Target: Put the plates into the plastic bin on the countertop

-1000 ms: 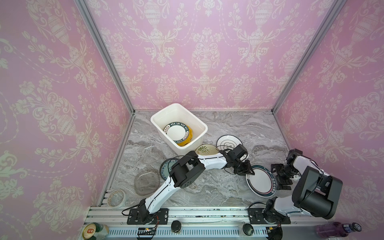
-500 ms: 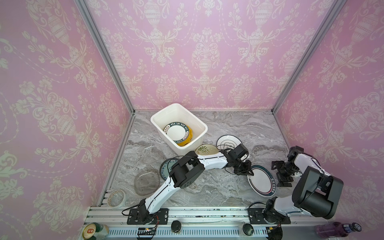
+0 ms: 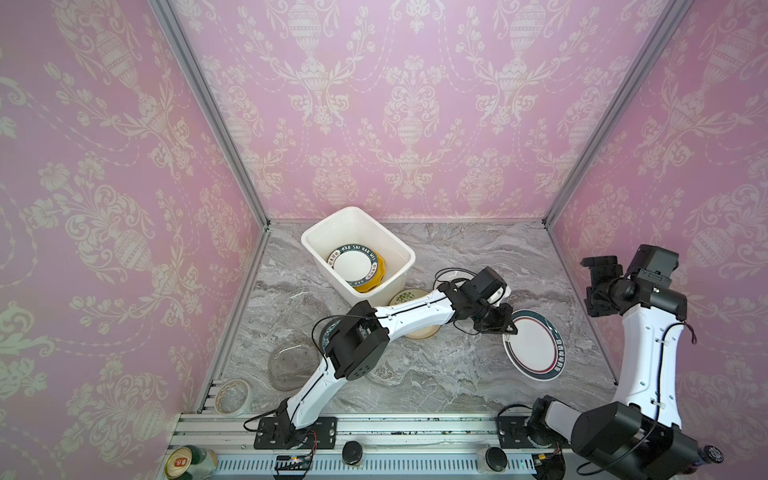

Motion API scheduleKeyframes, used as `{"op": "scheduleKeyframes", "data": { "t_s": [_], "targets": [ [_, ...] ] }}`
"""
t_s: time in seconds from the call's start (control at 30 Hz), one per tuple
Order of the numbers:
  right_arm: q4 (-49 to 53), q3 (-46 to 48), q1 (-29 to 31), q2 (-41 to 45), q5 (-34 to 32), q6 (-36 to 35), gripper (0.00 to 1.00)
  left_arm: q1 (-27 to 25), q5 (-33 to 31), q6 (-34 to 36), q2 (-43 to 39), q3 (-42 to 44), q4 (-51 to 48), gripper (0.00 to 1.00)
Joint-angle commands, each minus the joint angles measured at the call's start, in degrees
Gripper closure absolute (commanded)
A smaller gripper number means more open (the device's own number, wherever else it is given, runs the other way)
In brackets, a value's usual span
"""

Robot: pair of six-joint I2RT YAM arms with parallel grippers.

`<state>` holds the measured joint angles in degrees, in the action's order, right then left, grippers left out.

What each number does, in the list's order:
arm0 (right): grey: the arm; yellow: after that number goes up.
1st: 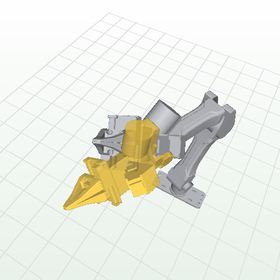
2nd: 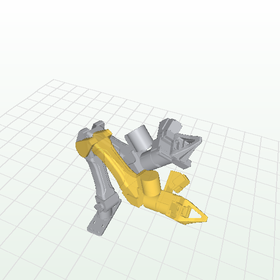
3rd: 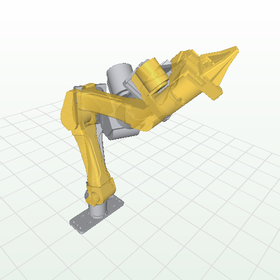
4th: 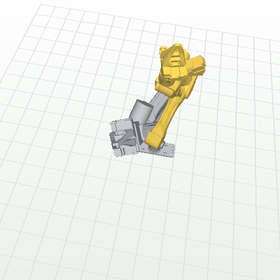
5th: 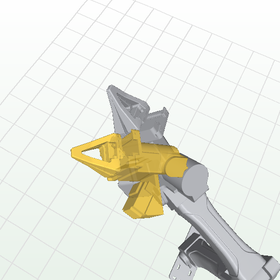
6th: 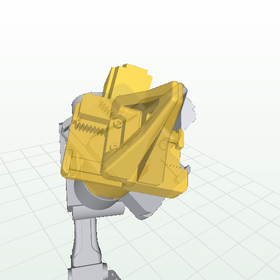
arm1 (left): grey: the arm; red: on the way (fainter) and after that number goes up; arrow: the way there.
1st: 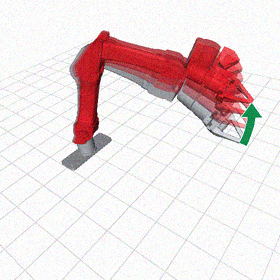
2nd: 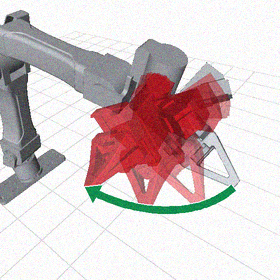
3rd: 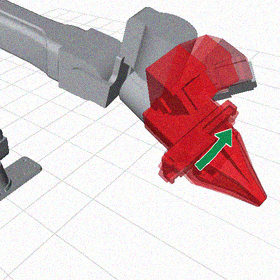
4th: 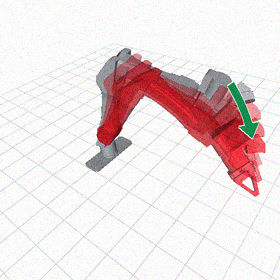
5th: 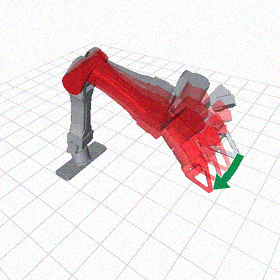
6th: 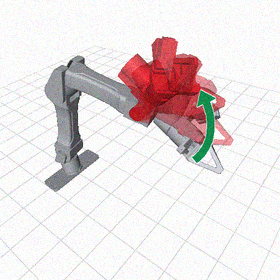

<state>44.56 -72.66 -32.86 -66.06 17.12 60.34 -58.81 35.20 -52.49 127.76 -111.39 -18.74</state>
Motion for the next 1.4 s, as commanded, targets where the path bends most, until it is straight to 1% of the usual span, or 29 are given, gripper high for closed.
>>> {"op": "scheduleKeyframes", "data": {
  "t_s": [0.0,0.2,0.4,0.57,0.7,0.83,1.03,1.2,1.3,1.37],
  "targets": [
    [-4.41,-4.3,0.43,-0.35,9.83,1.59,0.04,1.92,-1.71,3.54,-5.51,-4.44,-3.25,1.0],
    [-6.4,-13.51,1.36,-2.1,16.53,1.64,0.04,4.71,-7.96,9.83,-8.93,-11.99,-14.92,1.0],
    [-11.15,-16.7,4.28,-2.53,19.92,3.97,0.07,10.47,-12.74,11.44,-14.65,-13.06,-19.22,1.0],
    [-11.36,-16.8,9.83,-2.43,20.51,1.3,0.08,15.52,-13.84,10.56,-19.67,-13.41,-20.63,1.0],
    [-11.33,-14.2,15.74,-1.54,19.86,-0.61,0.08,19.25,-12.76,10.1,-23.3,-12.48,-23.3,1.0],
    [-9.9,-11.93,20.85,-0.62,19.71,-3.71,0.09,23.02,-11.79,8.01,-28.72,-6.7,-22.84,1.0],
    [-6.59,-9.11,29.27,-0.47,20.3,-9.19,0.09,29.32,-10.22,1.96,-38.2,8.14,-16.85,1.0],
    [-11.9,-3.59,36.54,-0.42,22.05,-8.07,0.11,33.23,-6.71,-5.04,-43.67,17.64,-10.24,1.0],
    [-15.29,-1.31,40.21,-1.29,22.6,-6.94,0.14,34.41,-4.94,-8.89,-45.35,20.78,-7.17,1.0],
    [-18.07,-0.22,42.37,-2.32,22.68,-5.59,0.17,34.87,-3.65,-10.05,-45.59,21.39,-6.71,1.0]
  ]
}}
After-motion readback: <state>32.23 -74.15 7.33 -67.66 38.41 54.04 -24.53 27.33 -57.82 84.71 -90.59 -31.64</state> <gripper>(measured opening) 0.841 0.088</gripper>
